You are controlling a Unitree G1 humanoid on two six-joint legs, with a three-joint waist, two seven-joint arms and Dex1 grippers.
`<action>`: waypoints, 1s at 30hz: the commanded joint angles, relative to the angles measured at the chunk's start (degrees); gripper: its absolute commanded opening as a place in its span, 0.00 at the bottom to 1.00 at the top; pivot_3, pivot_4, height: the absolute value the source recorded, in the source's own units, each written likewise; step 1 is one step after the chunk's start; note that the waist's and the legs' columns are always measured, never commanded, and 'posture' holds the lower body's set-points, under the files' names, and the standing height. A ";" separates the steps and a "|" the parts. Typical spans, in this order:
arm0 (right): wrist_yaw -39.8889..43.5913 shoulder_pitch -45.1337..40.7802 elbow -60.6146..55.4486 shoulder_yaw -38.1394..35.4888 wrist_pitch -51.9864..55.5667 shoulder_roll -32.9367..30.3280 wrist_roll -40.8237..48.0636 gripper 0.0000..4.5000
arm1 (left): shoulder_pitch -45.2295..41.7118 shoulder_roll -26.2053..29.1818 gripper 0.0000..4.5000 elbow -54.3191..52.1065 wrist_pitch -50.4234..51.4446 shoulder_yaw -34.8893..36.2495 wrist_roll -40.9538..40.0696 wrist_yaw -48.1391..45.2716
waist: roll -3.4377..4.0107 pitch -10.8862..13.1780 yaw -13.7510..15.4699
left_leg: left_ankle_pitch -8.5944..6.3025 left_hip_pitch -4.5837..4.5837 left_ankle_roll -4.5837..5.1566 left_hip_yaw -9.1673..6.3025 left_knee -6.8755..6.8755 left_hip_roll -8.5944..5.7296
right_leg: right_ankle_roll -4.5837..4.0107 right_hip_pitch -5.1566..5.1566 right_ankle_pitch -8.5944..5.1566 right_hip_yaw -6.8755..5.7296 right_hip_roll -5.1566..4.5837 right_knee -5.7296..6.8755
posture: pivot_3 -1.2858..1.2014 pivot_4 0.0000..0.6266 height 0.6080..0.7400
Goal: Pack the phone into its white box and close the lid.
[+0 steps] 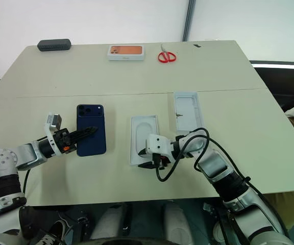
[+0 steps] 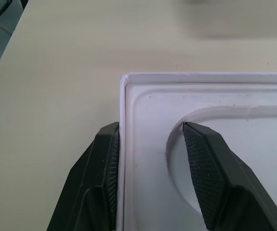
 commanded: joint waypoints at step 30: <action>-8.99 -8.76 10.46 3.19 -2.09 15.27 -5.71 0.64 | -0.61 0.27 0.00 0.12 -0.97 0.60 -3.19 0.63 | -0.01 -0.01 -0.10 | 0.09 0.02 -0.15 -0.05 0.04 0.04 | -0.08 -0.05 0.06 -0.01 0.17 0.16 | 0.52 0.24 1.00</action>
